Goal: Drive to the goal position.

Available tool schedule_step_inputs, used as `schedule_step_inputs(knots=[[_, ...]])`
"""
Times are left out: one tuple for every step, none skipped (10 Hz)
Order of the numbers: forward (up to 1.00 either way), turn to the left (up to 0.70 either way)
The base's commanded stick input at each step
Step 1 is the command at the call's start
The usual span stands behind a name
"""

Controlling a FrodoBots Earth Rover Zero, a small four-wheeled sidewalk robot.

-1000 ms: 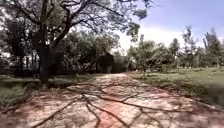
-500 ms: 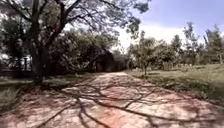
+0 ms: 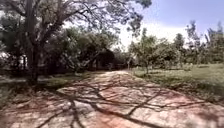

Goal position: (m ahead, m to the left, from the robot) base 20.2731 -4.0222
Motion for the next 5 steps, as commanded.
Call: schedule_step_inputs(knots=[[0.70,0.00],[0.70,0.00],[0.70,0.00],[0.70,0.00],[0.70,0.00]])
